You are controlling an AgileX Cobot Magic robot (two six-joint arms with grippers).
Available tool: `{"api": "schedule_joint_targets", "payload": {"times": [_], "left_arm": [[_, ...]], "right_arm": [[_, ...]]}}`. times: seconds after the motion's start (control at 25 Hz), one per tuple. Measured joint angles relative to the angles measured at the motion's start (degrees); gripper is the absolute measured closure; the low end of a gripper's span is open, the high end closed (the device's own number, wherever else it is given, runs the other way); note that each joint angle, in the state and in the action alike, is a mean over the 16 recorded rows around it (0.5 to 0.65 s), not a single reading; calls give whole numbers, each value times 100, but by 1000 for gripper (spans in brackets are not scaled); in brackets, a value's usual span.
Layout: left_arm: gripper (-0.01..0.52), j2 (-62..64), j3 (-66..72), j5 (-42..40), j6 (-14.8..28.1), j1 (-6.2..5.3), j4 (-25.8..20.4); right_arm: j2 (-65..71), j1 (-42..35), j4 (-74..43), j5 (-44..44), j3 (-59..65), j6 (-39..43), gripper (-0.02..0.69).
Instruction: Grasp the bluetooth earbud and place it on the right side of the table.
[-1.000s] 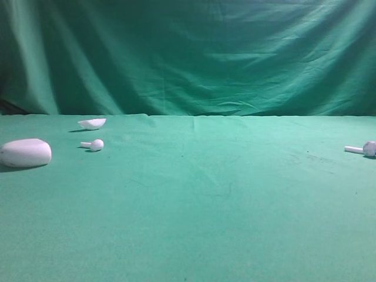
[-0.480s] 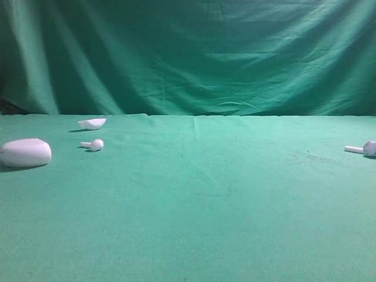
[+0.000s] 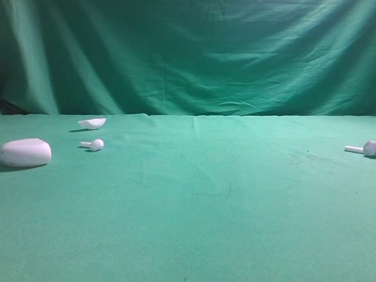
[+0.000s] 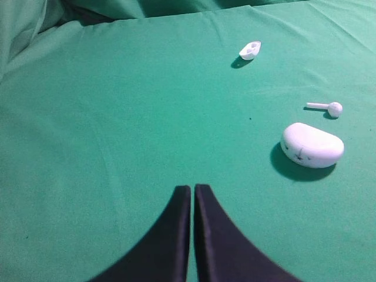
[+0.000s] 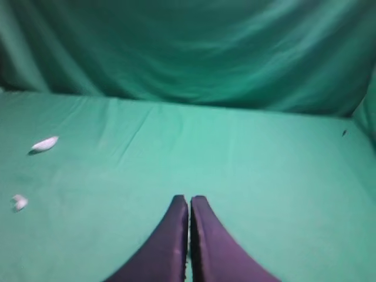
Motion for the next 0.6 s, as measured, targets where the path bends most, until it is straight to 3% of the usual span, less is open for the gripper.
{"api": "schedule_joint_targets", "payload": {"times": [0.36, 0.6], "left_arm": [[514, 0, 0, 0, 0, 0, 0], [514, 0, 0, 0, 0, 0, 0]], "right_arm": [[-823, -469, -337, -1549, 1899, 90, 665], [-1247, -715, -378, -2132, 3099, 250, 665]]}}
